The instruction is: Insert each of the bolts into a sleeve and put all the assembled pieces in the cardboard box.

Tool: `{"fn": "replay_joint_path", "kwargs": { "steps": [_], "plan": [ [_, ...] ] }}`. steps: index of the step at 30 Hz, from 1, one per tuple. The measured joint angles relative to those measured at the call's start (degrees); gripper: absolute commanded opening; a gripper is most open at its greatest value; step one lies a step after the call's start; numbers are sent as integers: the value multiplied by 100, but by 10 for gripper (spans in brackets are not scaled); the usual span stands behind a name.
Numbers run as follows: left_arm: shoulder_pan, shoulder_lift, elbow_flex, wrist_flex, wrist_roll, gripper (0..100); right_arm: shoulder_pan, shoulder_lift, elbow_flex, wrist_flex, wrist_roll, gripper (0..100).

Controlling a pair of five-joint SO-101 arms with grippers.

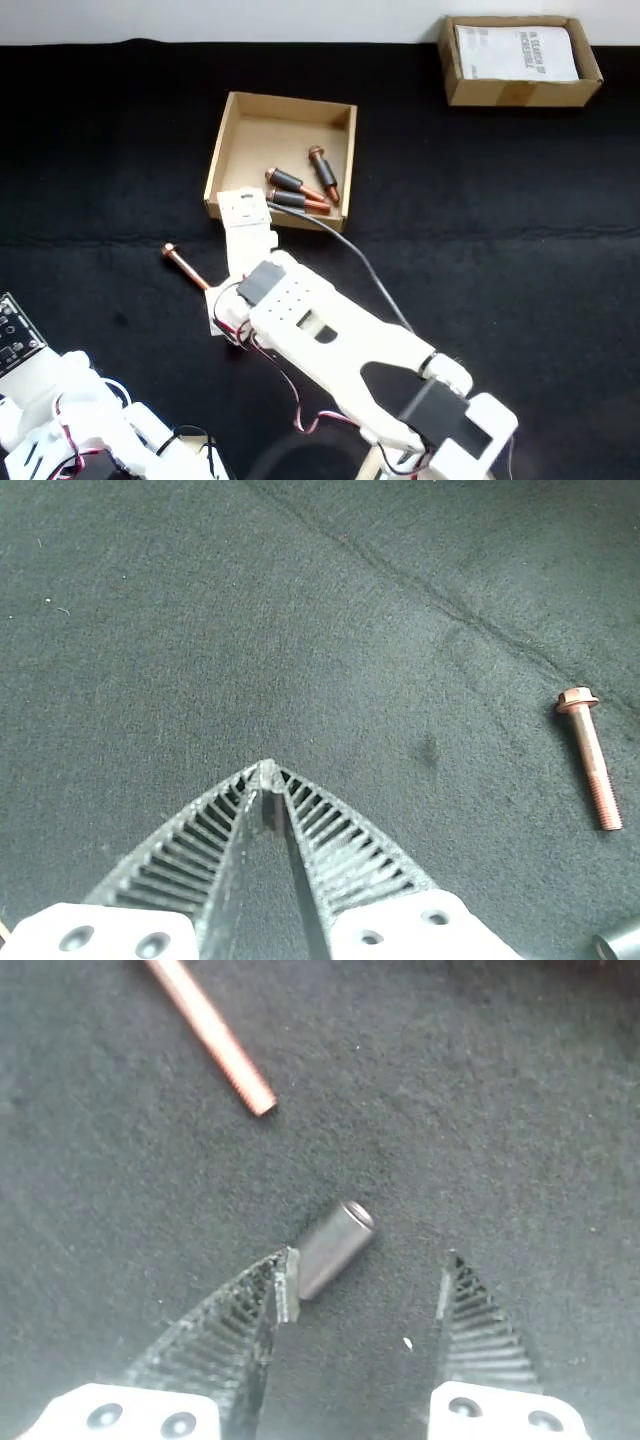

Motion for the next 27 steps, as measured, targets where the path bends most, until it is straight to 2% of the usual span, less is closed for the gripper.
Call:
{"fn": "replay_joint_path", "kwargs": {
  "steps": [7,16,21,27],
  "plan": [
    [0,0,0,0,-325,13,-149,633,-440,273,-273,212],
    [0,0,158,0,-360,13,-229,1371,-1134,273,-273,212],
    [0,0,281,-62,-360,13,-229,1538,-1196,273,-273,159],
    [0,0,563,-378,-360,13,-229,1547,-1196,273,-273,152]
  ]
}}
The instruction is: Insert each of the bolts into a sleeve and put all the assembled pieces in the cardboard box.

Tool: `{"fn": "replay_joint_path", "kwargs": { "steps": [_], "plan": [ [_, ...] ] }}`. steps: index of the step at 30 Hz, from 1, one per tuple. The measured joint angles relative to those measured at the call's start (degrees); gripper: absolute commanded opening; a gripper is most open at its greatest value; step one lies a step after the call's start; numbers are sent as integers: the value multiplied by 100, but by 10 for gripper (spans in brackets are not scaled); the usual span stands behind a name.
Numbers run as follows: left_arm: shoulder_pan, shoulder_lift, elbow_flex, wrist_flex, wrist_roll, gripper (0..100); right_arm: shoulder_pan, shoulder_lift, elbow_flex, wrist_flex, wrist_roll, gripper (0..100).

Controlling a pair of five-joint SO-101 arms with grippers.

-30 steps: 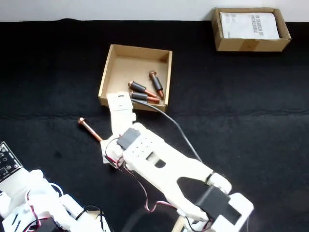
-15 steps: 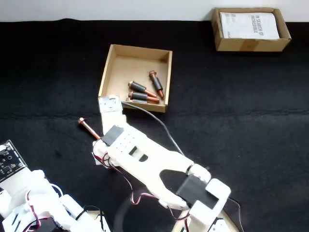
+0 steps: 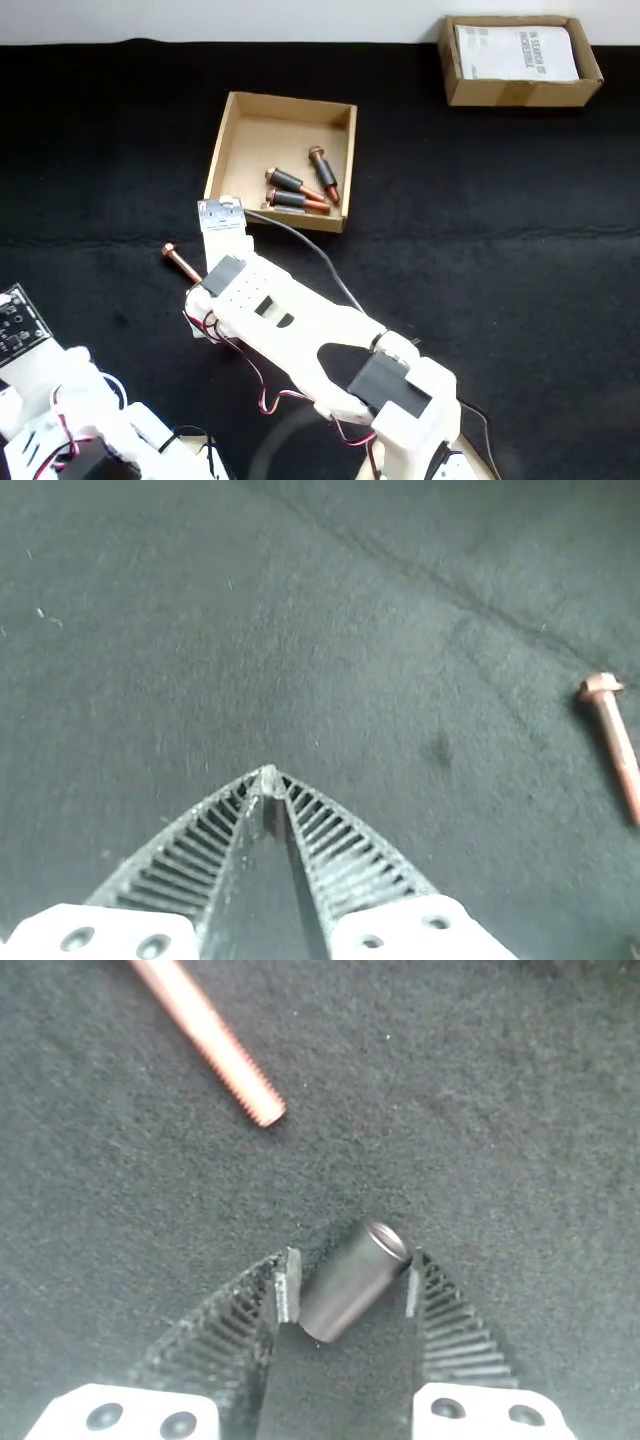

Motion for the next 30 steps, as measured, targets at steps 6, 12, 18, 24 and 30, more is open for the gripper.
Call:
{"fn": "replay_joint_path", "kwargs": {
  "steps": [6,12,18,24,30],
  "plan": [
    [0,0,70,-141,0,13,0,18,0,290,-9,152],
    [0,0,325,-158,0,13,0,88,0,308,-105,152],
    [0,0,519,-158,0,13,0,510,-62,334,-290,28],
    [0,0,527,-176,0,13,26,554,-70,369,-299,8],
    [0,0,527,-316,0,12,26,580,-334,747,-299,8]
  ]
}}
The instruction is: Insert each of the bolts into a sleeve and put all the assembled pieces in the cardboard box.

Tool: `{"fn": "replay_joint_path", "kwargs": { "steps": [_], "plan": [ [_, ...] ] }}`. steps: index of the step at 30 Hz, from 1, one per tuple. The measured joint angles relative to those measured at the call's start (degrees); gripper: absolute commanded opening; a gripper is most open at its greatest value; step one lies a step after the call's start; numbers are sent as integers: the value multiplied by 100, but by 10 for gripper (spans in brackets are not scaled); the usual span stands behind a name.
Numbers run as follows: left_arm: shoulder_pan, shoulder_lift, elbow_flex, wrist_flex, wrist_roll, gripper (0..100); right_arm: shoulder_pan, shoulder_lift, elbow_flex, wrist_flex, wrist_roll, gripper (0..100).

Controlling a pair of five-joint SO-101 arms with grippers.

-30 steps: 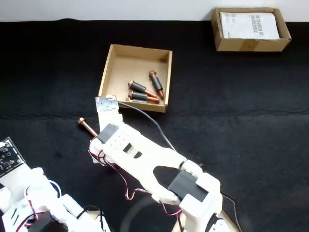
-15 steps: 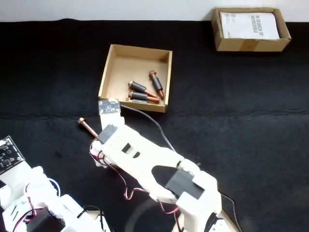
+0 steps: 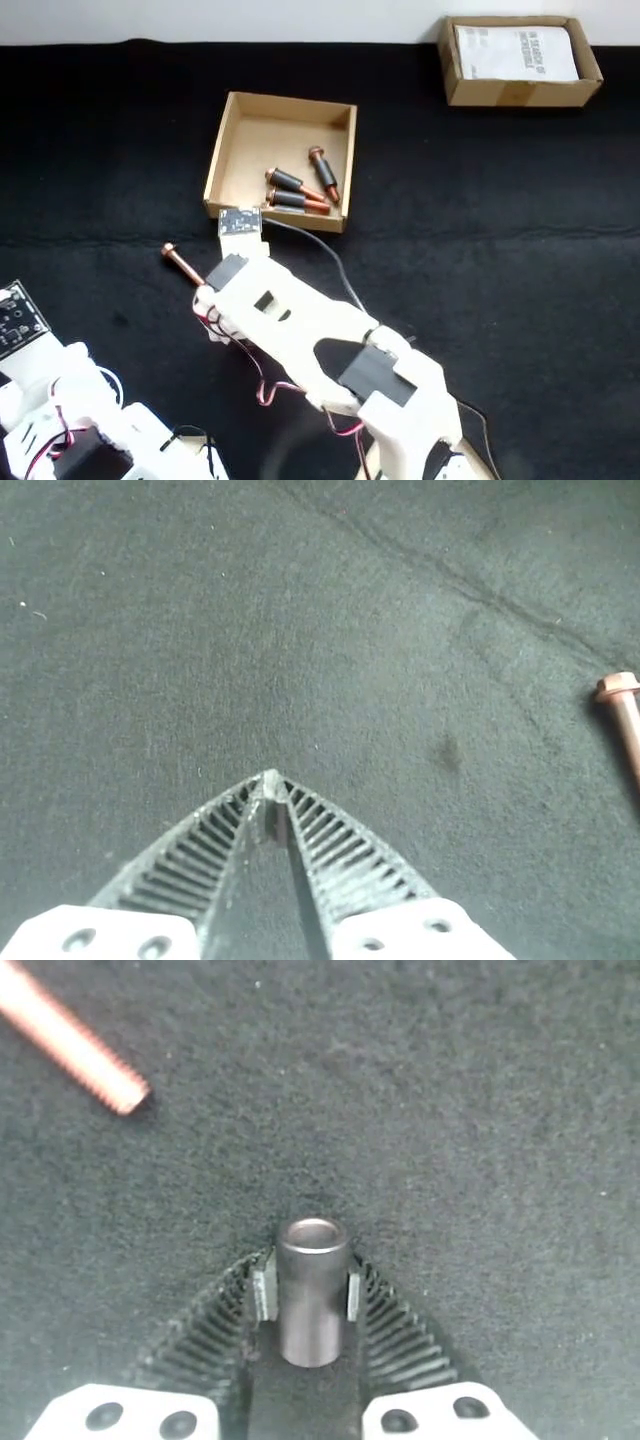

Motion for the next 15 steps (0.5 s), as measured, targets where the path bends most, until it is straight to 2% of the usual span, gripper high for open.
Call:
{"fn": "replay_joint_path", "kwargs": {
  "steps": [7,10,15],
  "plan": [
    [35,88,-176,-9,0,10,26,18,-1855,1644,457,8],
    [510,501,-624,26,79,10,149,18,-2804,2277,519,8],
    [1213,2031,-1908,79,905,10,255,18,-4079,3077,870,8]
  ]
}}
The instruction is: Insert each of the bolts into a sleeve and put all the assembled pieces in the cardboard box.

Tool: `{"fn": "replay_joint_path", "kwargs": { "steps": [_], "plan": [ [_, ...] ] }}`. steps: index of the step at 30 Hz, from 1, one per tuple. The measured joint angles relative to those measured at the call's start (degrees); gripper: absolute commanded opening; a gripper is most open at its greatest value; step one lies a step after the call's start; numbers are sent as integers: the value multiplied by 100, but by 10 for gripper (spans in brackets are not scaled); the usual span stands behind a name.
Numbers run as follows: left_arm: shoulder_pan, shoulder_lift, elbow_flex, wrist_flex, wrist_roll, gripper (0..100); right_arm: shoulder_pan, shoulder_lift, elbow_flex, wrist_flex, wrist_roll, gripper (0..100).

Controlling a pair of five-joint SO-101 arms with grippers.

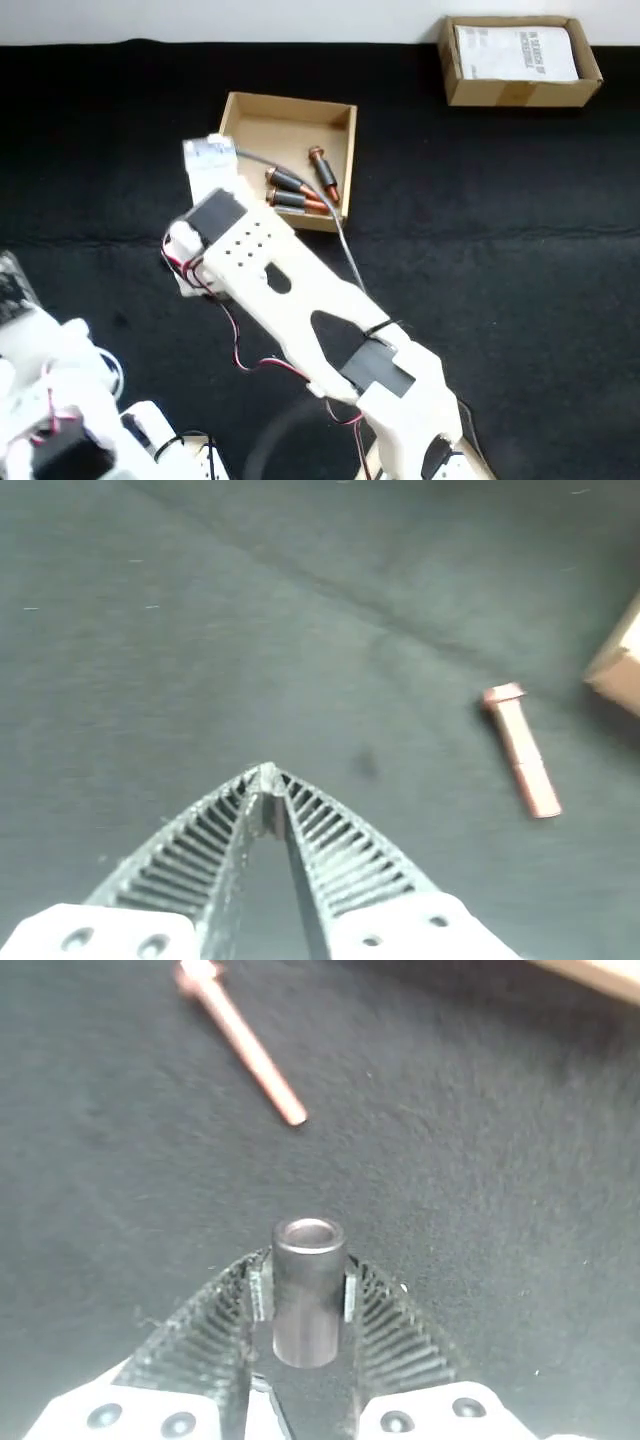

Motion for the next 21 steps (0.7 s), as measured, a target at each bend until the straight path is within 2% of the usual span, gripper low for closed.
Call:
{"fn": "replay_joint_path", "kwargs": {
  "steps": [6,10,16,21],
  "plan": [
    [905,2532,-2145,862,949,12,105,-466,-141,132,897,8],
    [1477,4114,-3323,1486,1556,12,580,-923,-141,132,1327,8],
    [1881,5829,-3912,1582,2303,21,1767,-1468,-141,149,1477,8],
    [2312,6796,-3938,1600,2699,144,2532,-2391,554,158,1741,8]
  ]
}}
